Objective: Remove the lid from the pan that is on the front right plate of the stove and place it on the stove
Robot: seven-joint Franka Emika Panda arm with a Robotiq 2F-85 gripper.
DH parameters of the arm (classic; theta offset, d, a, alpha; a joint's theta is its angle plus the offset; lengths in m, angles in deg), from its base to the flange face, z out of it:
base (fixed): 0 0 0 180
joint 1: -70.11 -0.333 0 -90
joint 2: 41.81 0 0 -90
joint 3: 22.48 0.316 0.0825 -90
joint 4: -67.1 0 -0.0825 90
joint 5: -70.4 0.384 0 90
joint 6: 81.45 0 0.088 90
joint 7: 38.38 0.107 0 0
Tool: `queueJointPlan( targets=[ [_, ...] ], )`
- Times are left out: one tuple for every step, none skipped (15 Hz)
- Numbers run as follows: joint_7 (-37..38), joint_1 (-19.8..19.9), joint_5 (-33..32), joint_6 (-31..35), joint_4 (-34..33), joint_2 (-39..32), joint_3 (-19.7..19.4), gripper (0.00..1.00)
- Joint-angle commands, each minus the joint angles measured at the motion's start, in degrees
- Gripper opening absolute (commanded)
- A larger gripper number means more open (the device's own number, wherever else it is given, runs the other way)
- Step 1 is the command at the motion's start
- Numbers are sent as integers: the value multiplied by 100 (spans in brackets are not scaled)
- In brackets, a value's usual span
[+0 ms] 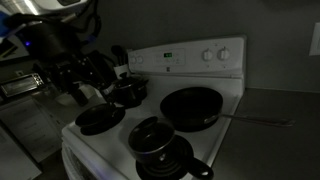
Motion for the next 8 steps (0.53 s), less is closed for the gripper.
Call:
queueJointPlan(
  targets=[
    [-29, 38, 7, 15, -43, -74, -33, 100],
    [-37, 47, 2, 32, -67, -133, -69, 100],
    [-38, 49, 2, 44, -83, -170, -76, 100],
    [-24, 82, -25, 102, -94, -238, -95, 100],
    [-4, 117, -19, 164, -95, -305, -142, 100],
    [31, 151, -41, 222, -77, -339, -156, 100],
    [83, 185, -44, 272, -80, -398, -177, 100],
    [134, 214, -54, 346, -67, -446, -191, 100]
  ],
)
